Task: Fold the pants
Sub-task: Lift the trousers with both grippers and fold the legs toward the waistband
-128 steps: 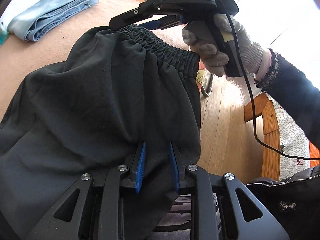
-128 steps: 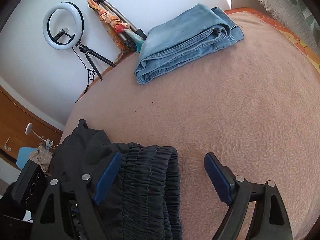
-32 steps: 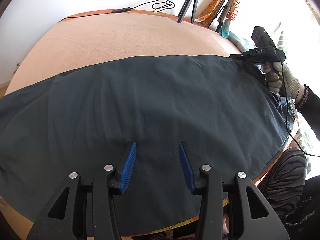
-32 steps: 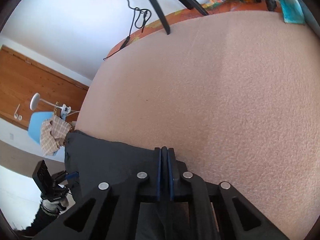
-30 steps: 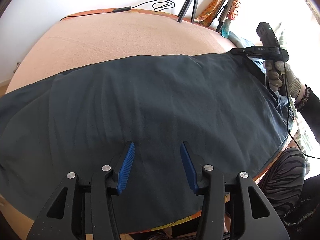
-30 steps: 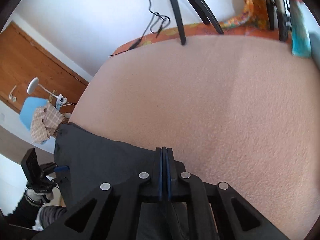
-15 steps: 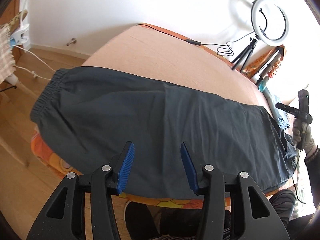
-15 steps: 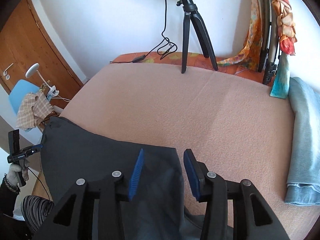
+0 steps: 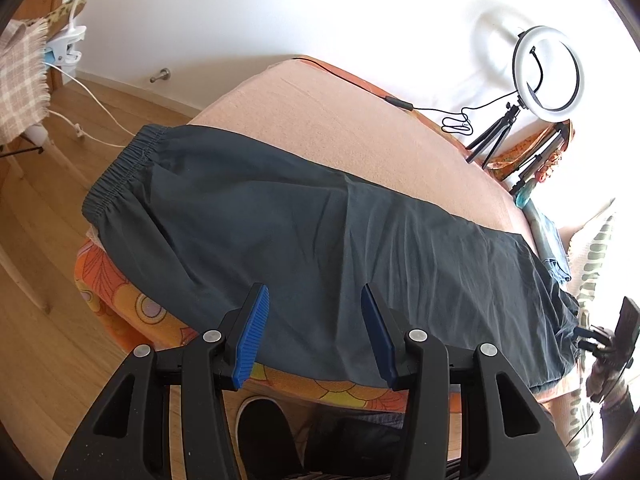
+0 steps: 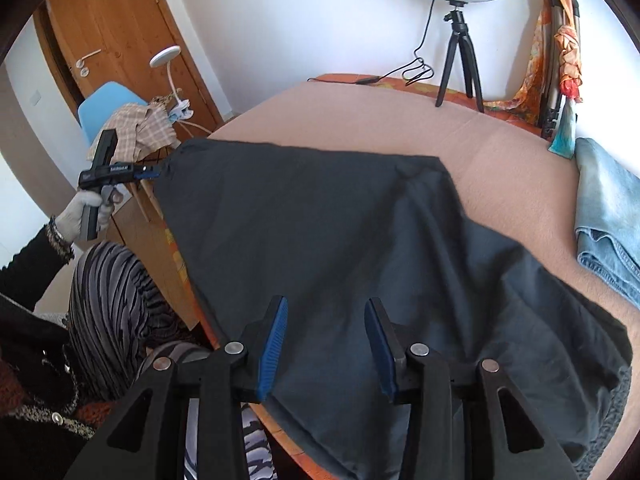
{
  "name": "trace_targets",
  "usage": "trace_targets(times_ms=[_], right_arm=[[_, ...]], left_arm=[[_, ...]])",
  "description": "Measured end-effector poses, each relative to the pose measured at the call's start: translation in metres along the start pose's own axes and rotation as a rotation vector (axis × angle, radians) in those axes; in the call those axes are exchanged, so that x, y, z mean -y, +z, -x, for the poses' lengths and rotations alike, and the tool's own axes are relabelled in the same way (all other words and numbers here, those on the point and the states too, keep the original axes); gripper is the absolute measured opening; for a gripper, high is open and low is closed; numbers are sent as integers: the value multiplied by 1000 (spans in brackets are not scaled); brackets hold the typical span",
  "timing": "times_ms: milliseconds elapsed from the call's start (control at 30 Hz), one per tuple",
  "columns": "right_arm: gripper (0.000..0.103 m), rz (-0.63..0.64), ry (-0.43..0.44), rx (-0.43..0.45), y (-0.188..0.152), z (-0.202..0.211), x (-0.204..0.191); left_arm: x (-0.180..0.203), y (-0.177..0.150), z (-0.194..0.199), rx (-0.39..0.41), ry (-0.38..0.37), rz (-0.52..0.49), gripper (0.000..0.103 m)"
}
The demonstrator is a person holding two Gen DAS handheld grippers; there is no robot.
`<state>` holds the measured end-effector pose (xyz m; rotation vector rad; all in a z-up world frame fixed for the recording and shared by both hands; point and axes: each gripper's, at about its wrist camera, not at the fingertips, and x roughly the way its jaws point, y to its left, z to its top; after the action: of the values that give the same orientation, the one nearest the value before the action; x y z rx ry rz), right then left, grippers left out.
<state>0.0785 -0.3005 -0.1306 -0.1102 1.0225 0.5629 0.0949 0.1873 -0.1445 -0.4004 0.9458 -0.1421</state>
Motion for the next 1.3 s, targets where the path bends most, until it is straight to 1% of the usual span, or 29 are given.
trace_targets(times_ms=[100, 167, 233, 300, 333, 500, 567, 700, 767, 867, 1000, 1033, 1100, 1167, 1200, 1267, 1300], right_arm=[[40, 120, 14, -89, -26, -28, -32], [39, 207, -6, -151, -37, -47, -51], [39, 259, -23, -182, -44, -60, -60], [38, 296, -65, -193, -45, -68, -62], [38, 303, -75, -199, -45, -71, -62], [38, 260, -15, -167, -36, -60, -57], [38, 252, -36, -161, -34, -56, -52], [37, 291, -93, -216, -39, -62, -56], [34, 312, -114, -231, -41, -66, -56], [26, 301, -123, -227, -37, -69, -54], [3, 287, -123, -228, -31, -70, -50], [0, 289, -121, -226, -31, -69, -50], [0, 296, -99, -208, -29, -59, -55], [0, 301, -39, -175, -31, -45, -61], [0, 306, -39, -178, -34, -44, -61], [0, 308, -118, -198, -41, -54, -57], [1, 287, -148, -209, -42, -60, -52]], left_arm=[[4, -4, 2, 0, -11, 7, 47], [7, -7, 3, -3, -16, 6, 47], [9, -10, 8, -2, -11, -4, 47], [8, -12, 13, 2, -9, -2, 47], [7, -13, 15, 4, -10, 4, 47], [0, -18, 23, 10, -21, 29, 47], [-2, -20, 24, 11, -18, 33, 47], [-2, -22, 24, 8, -20, 42, 47], [-1, -22, 23, 6, -23, 45, 47], [2, -22, 21, -1, -27, 40, 47], [6, -22, 18, -10, -29, 27, 47], [6, -21, 17, -11, -27, 25, 47], [6, -21, 17, -9, -24, 24, 47], [5, -21, 17, -12, -20, 23, 47], [3, -20, 18, -11, -14, 24, 47], [-3, -19, 19, -1, -7, 39, 47], [-7, -18, 20, 8, -4, 51, 47]])
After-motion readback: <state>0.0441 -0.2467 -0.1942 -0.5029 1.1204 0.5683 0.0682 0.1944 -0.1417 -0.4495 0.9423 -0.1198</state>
